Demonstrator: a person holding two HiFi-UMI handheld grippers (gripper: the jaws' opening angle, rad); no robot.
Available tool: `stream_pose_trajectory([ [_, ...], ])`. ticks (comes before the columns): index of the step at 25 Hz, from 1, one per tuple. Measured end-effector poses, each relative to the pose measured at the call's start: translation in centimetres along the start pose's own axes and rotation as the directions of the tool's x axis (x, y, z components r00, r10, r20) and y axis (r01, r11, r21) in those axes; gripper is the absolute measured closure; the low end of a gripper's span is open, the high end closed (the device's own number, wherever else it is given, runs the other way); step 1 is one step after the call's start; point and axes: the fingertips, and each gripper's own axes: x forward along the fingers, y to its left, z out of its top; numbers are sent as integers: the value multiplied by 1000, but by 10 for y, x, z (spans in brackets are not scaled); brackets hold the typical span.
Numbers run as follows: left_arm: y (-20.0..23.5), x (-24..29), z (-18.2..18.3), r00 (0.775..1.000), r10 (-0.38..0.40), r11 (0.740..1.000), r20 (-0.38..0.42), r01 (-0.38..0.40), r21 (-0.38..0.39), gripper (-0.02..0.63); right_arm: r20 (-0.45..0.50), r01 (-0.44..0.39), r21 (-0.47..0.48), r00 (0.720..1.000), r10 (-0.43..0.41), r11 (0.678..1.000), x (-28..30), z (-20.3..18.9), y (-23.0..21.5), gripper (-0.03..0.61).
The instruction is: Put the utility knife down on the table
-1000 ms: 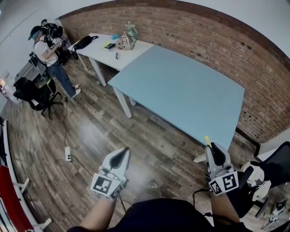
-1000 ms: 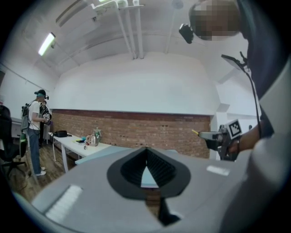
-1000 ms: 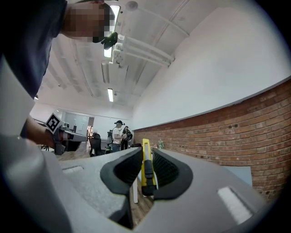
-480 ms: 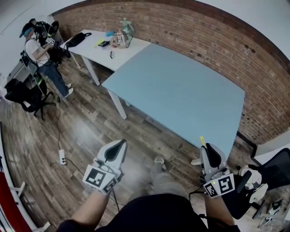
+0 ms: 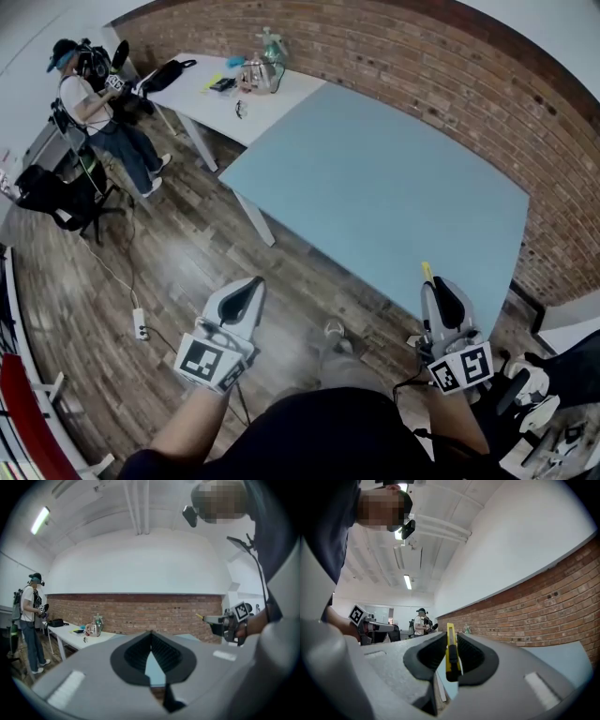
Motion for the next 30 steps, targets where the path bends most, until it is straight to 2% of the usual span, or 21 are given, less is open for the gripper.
stream_pose_trajectory([
  [5,26,28,8,1000,19,1000,-13,-19,-8,629,-12,-20,13,1000,20,1000,43,-1,-14,508],
  [9,46,56,10,999,34,999,-32,-35,-15,629,-43,-42,61,998,44,997,77,-12,-31,508],
  [17,78,122,20,998,45,999,-40,-45,7,629,-37,-80,67,996,83,995,148,-20,-73,508],
  [22,92,158,29,998,58,998,-31,-58,-13,629,-31,-107,67,993,110,992,185,-23,-93,508],
  [30,112,196,20,998,9,1000,-63,-7,26,629,-55,-76,86,995,81,993,210,-35,-113,508],
])
